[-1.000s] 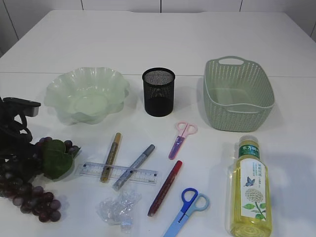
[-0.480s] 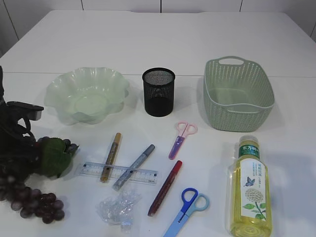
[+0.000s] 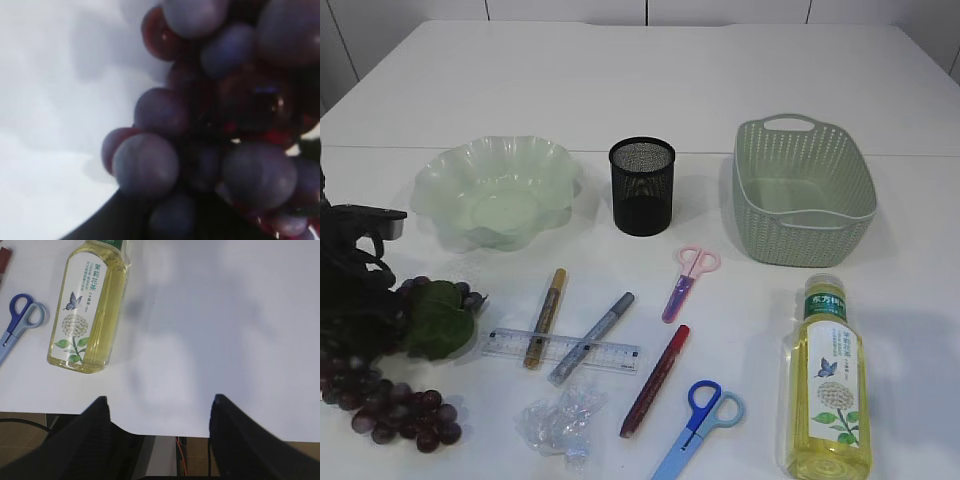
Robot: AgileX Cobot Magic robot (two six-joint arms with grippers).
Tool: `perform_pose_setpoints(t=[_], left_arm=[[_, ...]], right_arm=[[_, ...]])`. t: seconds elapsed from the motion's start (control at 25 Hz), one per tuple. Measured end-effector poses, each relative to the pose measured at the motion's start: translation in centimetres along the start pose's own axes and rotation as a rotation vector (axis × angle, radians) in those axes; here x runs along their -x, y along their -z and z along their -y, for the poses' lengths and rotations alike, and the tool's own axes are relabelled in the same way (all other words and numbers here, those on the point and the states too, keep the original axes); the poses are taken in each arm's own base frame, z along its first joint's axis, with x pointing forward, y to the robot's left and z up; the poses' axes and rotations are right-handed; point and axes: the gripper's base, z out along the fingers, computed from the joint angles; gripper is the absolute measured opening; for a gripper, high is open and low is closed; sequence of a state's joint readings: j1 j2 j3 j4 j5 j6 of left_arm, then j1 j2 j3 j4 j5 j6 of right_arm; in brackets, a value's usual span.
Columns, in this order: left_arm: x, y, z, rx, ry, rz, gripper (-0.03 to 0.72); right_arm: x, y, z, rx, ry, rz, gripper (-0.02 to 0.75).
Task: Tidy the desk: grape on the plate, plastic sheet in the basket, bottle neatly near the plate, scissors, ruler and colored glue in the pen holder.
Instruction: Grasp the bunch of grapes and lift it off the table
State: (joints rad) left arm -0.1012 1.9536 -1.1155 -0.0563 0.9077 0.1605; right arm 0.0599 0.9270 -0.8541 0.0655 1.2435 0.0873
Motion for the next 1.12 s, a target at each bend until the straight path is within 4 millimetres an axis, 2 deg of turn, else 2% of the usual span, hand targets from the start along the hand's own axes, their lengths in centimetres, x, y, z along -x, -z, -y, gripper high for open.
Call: perform_pose_setpoints(t=[0.44,1.12], left_arm=[[-1.5,3.2,0.9,-0.068,0.062,-0.023,0.110],[-4.3,10.0,1.8,-0.084,0.107,0.130,0.111]], right_arm=[[0.0,0.0,0.0,0.000,0.000,0.000,0.490],[0.0,0.0,0.0,0.000,0.000,0.000,0.490]])
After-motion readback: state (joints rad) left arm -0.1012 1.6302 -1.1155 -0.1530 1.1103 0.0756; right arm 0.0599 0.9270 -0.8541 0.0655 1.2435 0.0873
